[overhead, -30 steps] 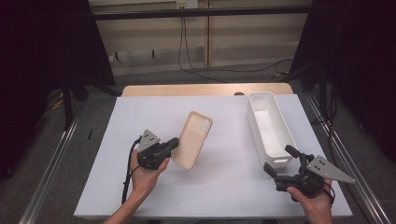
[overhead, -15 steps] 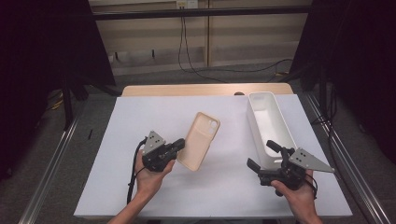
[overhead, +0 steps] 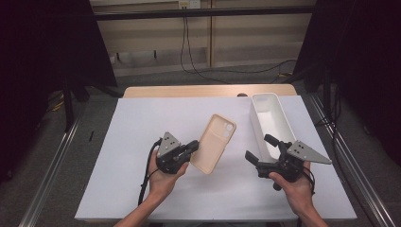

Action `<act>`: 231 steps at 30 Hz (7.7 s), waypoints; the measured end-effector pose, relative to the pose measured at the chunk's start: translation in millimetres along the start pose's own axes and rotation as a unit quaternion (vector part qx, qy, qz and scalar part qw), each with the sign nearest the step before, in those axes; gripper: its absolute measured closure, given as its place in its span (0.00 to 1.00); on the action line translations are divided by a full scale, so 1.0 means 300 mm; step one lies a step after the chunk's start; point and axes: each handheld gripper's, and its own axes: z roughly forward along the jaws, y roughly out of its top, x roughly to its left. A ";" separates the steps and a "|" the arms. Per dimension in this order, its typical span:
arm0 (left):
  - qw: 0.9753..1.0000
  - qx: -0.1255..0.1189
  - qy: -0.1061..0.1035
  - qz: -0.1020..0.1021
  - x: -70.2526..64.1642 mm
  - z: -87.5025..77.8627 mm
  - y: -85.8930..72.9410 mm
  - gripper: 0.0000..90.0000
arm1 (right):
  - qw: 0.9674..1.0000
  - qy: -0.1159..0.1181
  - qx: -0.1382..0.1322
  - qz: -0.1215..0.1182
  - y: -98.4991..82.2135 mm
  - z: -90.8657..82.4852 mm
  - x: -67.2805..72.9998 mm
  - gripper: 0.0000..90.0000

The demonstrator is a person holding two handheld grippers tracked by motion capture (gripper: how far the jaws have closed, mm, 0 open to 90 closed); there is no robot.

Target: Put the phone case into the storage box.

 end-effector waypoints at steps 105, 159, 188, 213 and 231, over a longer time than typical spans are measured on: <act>0.999 -0.024 0.009 0.022 0.036 0.018 -0.045 0.06 | 0.997 0.074 0.012 0.024 0.008 0.156 0.003 0.90; 0.991 -0.086 0.100 -0.019 0.236 -0.345 -0.213 0.04 | 0.999 0.050 -0.003 -0.018 0.087 0.069 -0.083 0.90; 0.991 -0.090 0.097 -0.015 0.233 -0.367 -0.214 0.03 | 0.998 0.012 -0.041 -0.048 0.276 -0.048 -0.217 0.90; 0.991 -0.086 0.097 -0.017 0.242 -0.374 -0.209 0.03 | 0.997 -0.024 -0.030 -0.066 0.312 -0.084 -0.383 0.90; 0.992 -0.079 0.095 -0.012 0.244 -0.362 -0.210 0.03 | 0.997 -0.036 -0.010 -0.069 0.273 0.002 -0.464 0.90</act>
